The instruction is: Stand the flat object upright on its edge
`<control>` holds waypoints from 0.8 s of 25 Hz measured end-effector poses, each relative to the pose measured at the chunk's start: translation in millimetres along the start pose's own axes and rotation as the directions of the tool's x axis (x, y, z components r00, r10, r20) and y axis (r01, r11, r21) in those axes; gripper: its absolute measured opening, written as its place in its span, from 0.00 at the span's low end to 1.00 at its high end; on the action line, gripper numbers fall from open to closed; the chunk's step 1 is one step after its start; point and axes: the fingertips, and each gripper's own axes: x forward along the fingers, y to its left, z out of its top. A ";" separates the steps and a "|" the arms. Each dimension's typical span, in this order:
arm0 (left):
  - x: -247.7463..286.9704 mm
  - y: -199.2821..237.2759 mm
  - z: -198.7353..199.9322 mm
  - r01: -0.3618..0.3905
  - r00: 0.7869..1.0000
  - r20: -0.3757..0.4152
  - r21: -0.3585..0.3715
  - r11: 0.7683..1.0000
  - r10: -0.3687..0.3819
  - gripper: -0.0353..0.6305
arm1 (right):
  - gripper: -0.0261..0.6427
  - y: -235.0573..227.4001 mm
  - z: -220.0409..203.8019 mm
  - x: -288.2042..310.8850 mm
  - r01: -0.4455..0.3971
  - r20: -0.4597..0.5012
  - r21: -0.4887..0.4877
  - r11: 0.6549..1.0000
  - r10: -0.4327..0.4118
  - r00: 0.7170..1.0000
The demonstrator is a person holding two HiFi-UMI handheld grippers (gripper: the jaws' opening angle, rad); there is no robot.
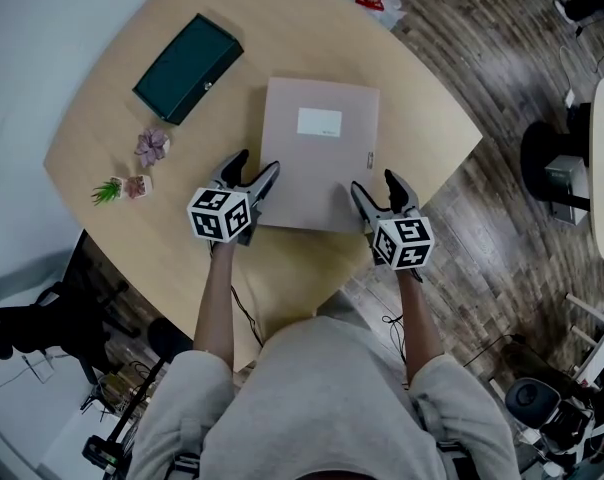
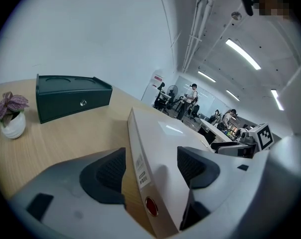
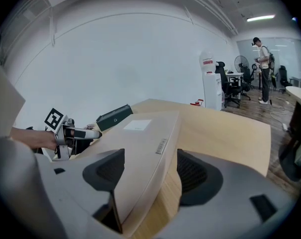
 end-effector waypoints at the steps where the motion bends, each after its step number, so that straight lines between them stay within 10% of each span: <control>1: 2.4 0.4 -0.3 0.005 1.000 -0.004 -0.003 1.000 -0.005 0.50 | 0.51 -0.7 0.7 2.4 0.000 -0.001 0.003 1.000 0.000 1.000; 20: 29.4 -1.3 2.0 0.088 0.995 -0.047 -0.075 0.993 -0.092 0.52 | 0.56 -8.3 3.4 42.9 -0.060 -0.061 0.084 0.995 0.065 0.996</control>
